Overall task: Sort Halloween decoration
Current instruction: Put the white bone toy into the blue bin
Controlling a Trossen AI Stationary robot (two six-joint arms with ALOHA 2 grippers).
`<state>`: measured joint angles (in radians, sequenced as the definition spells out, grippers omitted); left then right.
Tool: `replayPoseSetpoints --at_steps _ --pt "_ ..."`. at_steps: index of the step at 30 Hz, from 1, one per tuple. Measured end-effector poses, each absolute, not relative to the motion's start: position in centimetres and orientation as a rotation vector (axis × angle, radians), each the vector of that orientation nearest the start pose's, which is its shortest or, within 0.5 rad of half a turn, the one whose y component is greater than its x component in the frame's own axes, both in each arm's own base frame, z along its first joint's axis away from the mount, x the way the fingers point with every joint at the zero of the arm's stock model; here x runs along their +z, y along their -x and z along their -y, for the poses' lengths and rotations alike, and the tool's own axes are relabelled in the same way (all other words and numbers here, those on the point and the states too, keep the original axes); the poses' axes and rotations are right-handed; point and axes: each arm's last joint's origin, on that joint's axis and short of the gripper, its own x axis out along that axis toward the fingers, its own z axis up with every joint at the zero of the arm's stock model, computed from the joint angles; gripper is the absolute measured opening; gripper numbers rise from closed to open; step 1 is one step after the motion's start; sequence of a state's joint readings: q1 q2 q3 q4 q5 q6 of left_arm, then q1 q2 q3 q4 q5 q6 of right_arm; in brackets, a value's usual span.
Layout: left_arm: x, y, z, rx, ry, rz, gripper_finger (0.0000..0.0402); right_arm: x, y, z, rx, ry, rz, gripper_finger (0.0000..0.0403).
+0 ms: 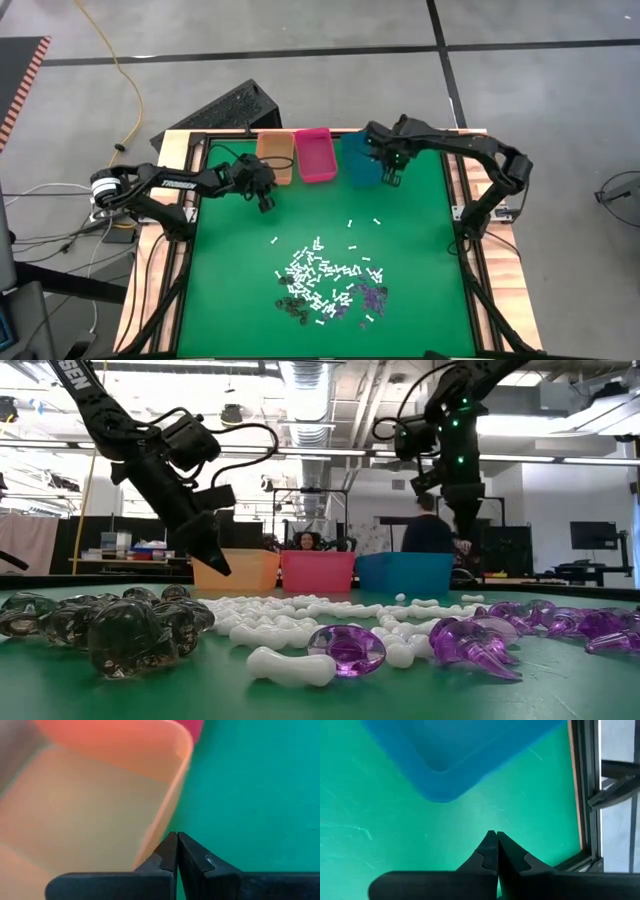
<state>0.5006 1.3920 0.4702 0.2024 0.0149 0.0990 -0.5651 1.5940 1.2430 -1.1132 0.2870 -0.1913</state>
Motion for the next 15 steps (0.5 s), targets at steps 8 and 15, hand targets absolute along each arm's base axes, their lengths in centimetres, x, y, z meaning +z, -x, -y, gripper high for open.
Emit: replayPoseSetpoints --at_steps 8,15 --pt "16.9 -22.3 -10.0 0.288 0.232 -0.604 0.0 22.3 -21.8 18.4 -0.572 -0.116 -1.543 0.002" --pt "21.4 -20.9 -8.7 0.441 0.144 -0.657 0.0 20.8 -22.0 18.3 -0.497 -0.13 -1.479 0.002"
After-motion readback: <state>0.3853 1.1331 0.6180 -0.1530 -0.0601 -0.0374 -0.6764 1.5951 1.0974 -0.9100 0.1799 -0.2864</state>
